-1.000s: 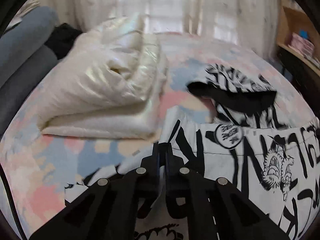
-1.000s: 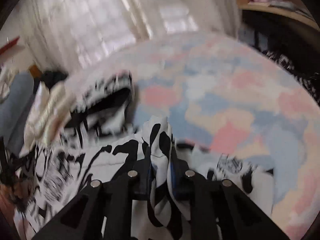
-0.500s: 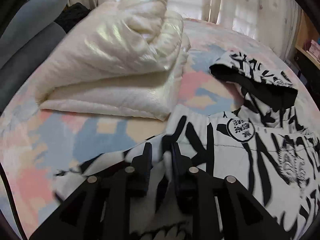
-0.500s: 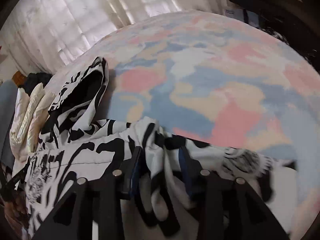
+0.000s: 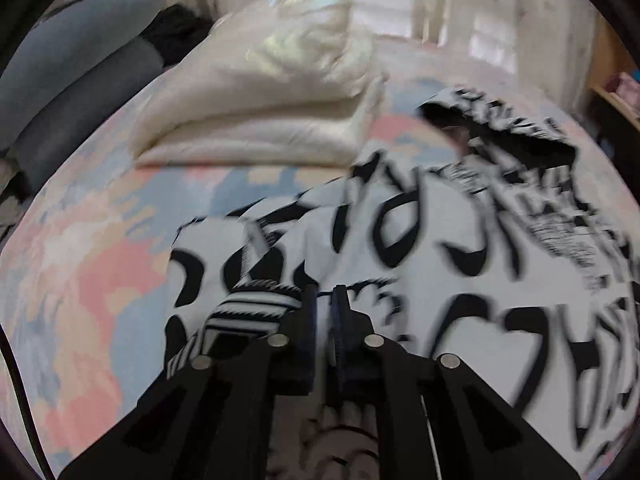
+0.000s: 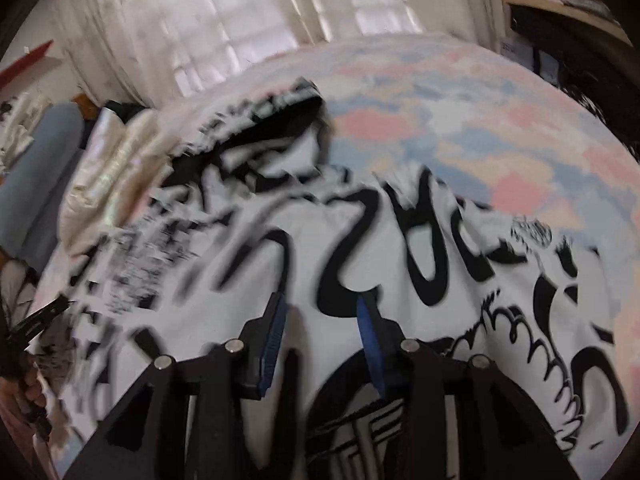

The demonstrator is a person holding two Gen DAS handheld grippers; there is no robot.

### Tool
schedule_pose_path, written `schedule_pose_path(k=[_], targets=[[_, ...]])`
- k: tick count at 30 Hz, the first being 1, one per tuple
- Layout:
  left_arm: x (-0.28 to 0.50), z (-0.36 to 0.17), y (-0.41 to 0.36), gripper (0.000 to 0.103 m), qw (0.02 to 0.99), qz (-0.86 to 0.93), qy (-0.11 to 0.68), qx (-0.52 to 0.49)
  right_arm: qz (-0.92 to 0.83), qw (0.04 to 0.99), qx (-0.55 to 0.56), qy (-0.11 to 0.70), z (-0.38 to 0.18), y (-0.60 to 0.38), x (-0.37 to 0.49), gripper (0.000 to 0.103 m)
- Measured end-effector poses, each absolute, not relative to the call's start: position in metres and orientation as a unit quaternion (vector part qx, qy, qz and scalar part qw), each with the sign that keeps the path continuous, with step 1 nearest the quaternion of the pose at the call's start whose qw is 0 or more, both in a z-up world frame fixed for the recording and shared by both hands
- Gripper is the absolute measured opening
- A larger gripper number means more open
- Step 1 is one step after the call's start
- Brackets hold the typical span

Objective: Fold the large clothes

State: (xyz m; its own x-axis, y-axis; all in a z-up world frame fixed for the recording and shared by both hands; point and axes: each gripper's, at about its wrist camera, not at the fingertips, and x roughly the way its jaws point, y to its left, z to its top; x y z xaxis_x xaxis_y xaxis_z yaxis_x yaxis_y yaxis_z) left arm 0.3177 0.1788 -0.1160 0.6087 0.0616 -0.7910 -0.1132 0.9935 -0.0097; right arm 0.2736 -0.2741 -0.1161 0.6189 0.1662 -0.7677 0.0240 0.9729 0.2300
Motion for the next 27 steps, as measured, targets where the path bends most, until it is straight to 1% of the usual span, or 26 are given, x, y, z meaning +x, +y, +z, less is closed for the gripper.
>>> schedule_pose_path(k=[4, 5, 6, 8, 10, 12, 13, 17, 20, 22, 24, 25, 27], targets=[[0.327, -0.124, 0.194, 0.005, 0.897, 0.068, 0.436, -0.03, -0.038, 0.902, 0.082, 0.421, -0.123, -0.318, 0.271, 0.032], [0.329, -0.127, 0.196, 0.004, 0.896, 0.068, 0.439, -0.029, -0.051, 0.902, 0.082, 0.42, -0.125, -0.334, 0.268, 0.012], [0.331, -0.131, 0.198, 0.004, 0.893, 0.067, 0.443, -0.032, -0.055, 0.897, 0.099, 0.427, -0.128, -0.356, 0.266, 0.0], [0.332, -0.133, 0.2, 0.004, 0.893, 0.069, 0.444, -0.037, -0.056, 0.895, 0.127, 0.425, -0.127, -0.377, 0.262, 0.0], [0.332, -0.132, 0.202, 0.004, 0.893, 0.071, 0.442, -0.042, -0.089, 0.894, 0.125, 0.422, -0.122, -0.391, 0.256, 0.0], [0.331, -0.13, 0.203, 0.004, 0.893, 0.069, 0.442, -0.045, -0.105, 0.888, 0.143, 0.425, -0.119, -0.403, 0.249, 0.007], [0.329, -0.127, 0.203, 0.004, 0.893, 0.069, 0.443, -0.048, -0.108, 0.886, 0.15, 0.426, -0.118, -0.407, 0.246, 0.007], [0.311, -0.105, 0.201, 0.004, 0.896, 0.064, 0.438, -0.05, -0.098, 0.881, 0.192, 0.421, -0.105, -0.41, 0.223, 0.007], [0.283, -0.082, 0.19, 0.005, 0.902, 0.044, 0.425, -0.052, -0.065, 0.886, 0.208, 0.409, -0.088, -0.396, 0.205, 0.009], [0.263, -0.072, 0.178, 0.006, 0.907, 0.031, 0.417, -0.047, -0.034, 0.89, 0.205, 0.405, -0.077, -0.372, 0.196, 0.015], [0.244, -0.067, 0.161, 0.006, 0.909, 0.016, 0.415, -0.041, -0.001, 0.893, 0.195, 0.406, -0.07, -0.34, 0.188, 0.031], [0.233, -0.067, 0.153, 0.006, 0.91, 0.009, 0.413, -0.041, 0.013, 0.893, 0.191, 0.407, -0.069, -0.327, 0.185, 0.033], [0.214, -0.072, 0.138, 0.006, 0.909, -0.002, 0.414, -0.043, 0.049, 0.893, 0.181, 0.408, -0.068, -0.295, 0.175, 0.034]])
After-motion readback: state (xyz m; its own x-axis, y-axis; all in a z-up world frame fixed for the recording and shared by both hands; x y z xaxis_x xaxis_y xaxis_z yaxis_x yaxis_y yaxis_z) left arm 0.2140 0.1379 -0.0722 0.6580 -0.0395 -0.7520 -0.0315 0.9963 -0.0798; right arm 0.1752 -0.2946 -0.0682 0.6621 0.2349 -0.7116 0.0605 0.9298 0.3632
